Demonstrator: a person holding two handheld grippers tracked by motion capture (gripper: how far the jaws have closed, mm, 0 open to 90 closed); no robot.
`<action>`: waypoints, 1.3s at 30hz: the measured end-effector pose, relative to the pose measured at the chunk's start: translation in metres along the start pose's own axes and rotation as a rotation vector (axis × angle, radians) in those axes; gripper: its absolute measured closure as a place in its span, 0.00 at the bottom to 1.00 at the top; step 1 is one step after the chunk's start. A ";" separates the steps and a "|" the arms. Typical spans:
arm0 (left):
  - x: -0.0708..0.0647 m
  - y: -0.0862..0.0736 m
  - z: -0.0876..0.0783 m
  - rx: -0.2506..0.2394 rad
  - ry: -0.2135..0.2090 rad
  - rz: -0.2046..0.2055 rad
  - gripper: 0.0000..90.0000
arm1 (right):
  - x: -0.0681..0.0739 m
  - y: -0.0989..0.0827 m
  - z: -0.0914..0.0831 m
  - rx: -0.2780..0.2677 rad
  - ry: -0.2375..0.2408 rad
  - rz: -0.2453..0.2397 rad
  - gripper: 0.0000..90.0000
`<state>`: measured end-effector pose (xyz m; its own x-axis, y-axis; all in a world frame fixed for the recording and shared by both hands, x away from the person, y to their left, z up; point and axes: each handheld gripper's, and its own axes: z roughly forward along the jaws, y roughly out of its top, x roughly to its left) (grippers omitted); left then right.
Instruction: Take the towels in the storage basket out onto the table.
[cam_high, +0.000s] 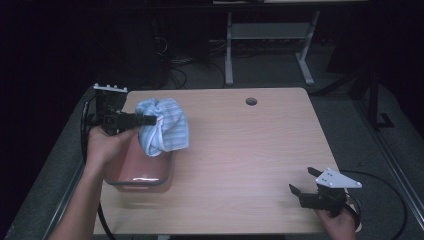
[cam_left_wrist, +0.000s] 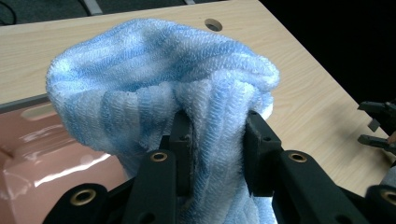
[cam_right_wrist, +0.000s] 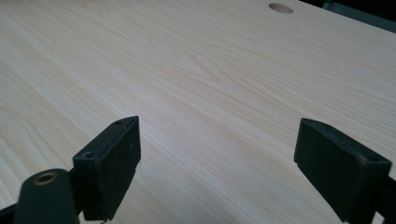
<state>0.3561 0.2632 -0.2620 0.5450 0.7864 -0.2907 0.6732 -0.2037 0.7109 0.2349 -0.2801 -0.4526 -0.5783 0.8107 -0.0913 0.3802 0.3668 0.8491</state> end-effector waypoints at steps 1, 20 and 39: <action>-0.002 0.001 0.001 0.003 -0.003 0.004 0.76 | 0.000 0.000 0.000 0.006 0.000 0.002 0.16; -0.018 0.012 0.021 0.025 -0.030 0.033 0.76 | -0.001 0.001 -0.002 0.000 -0.006 0.001 0.16; -0.046 0.024 0.049 0.056 -0.069 0.076 0.75 | -0.001 0.002 -0.002 0.000 -0.006 0.007 0.16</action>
<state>0.3713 0.1933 -0.2629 0.6278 0.7255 -0.2820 0.6542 -0.2954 0.6963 0.2345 -0.2814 -0.4499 -0.5712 0.8160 -0.0887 0.3844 0.3614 0.8495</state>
